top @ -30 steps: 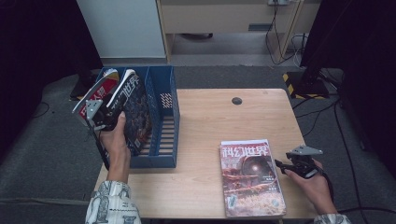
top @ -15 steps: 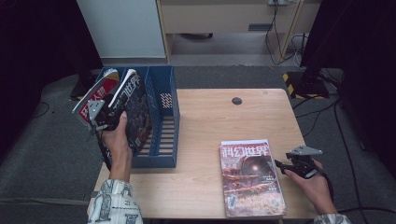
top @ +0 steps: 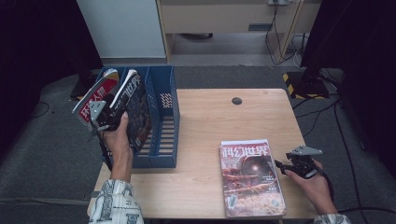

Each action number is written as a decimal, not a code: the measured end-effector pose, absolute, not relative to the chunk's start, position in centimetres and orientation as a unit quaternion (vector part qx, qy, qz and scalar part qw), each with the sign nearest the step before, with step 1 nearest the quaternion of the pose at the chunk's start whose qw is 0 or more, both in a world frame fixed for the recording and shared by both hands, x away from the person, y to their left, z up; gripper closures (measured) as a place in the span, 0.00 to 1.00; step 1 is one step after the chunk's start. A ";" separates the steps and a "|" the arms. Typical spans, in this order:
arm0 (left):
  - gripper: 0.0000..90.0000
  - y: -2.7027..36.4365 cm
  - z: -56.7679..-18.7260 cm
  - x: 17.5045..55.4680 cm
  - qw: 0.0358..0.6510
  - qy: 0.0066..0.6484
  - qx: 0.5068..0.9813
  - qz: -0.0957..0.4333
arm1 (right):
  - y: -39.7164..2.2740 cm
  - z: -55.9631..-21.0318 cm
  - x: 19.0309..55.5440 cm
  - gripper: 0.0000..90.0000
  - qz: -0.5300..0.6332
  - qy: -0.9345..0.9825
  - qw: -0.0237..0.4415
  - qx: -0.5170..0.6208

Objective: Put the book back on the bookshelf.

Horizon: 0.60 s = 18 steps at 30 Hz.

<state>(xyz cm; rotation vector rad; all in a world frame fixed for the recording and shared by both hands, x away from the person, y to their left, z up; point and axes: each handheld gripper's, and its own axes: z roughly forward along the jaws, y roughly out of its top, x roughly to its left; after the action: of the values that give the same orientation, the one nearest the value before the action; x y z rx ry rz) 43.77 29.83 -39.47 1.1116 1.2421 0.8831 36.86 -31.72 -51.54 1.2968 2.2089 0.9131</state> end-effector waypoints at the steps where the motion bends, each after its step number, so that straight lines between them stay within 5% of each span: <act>1: 0.90 29.8 -39.5 43.8 0.587 0.533 0.477 0.379 | -31.7 -51.5 36.9 0.43 0.328 0.794 0.210 0.466; 18: 0.88 29.7 -39.5 43.8 0.589 0.533 0.478 0.374 | -31.5 -51.7 36.9 0.39 0.324 0.793 0.205 0.473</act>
<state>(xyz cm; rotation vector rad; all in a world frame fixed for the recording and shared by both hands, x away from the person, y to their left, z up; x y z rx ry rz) 43.75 29.66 -39.50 1.1137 1.2420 0.8709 36.86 -31.55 -51.67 1.3191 2.2116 0.9037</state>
